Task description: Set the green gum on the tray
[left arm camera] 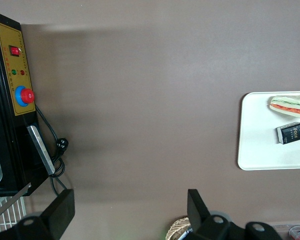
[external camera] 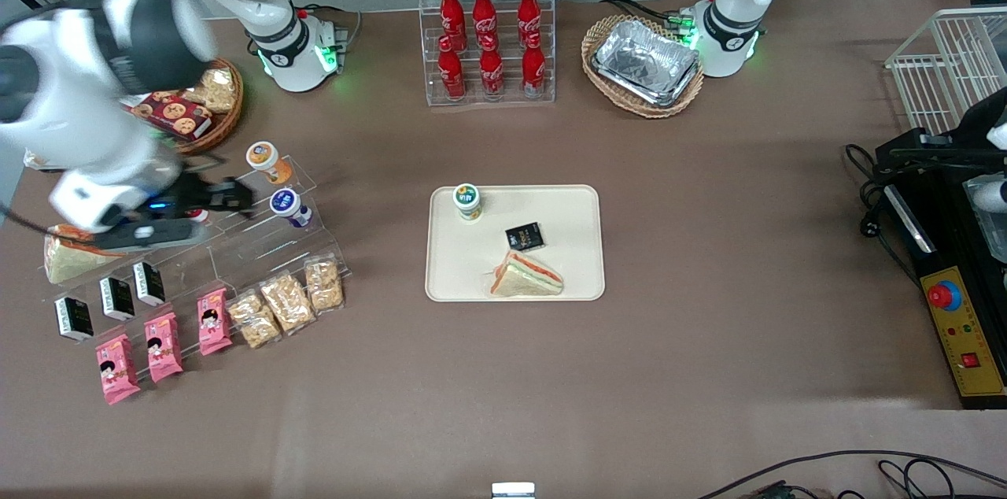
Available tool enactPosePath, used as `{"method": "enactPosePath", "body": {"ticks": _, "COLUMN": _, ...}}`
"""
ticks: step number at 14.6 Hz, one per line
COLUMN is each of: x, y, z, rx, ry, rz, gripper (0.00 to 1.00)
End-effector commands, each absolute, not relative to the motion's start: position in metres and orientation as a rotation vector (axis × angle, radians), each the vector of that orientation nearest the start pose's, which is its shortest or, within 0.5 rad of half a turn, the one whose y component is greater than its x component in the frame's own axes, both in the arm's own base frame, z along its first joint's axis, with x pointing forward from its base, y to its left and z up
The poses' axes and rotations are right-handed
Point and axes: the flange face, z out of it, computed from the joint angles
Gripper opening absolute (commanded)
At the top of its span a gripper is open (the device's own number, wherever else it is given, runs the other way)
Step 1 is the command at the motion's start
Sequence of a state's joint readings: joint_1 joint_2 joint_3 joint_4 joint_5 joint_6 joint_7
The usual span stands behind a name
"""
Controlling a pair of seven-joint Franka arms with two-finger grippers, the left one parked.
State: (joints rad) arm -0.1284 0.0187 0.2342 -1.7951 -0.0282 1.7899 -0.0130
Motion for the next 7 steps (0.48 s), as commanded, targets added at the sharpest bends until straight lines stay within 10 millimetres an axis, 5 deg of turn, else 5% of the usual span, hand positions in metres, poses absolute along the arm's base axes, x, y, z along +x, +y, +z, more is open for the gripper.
{"method": "enactPosePath", "body": {"ticks": 1, "x": 0.556, "y": -0.054, "z": 0.580, "rx": -3.117, "ry": -0.393, "rz": -0.017, "gripper": 1.00}}
{"method": "enactPosePath", "body": {"ticks": 4, "x": 0.548, "y": -0.094, "z": 0.619, "rx": -3.142, "ry": -0.357, "rz": -0.056, "gripper": 1.00}}
{"method": "enactPosePath", "body": {"ticks": 7, "x": 0.544, "y": -0.089, "z": 0.633, "rx": -3.163, "ry": -0.318, "rz": -0.057, "gripper": 1.00}}
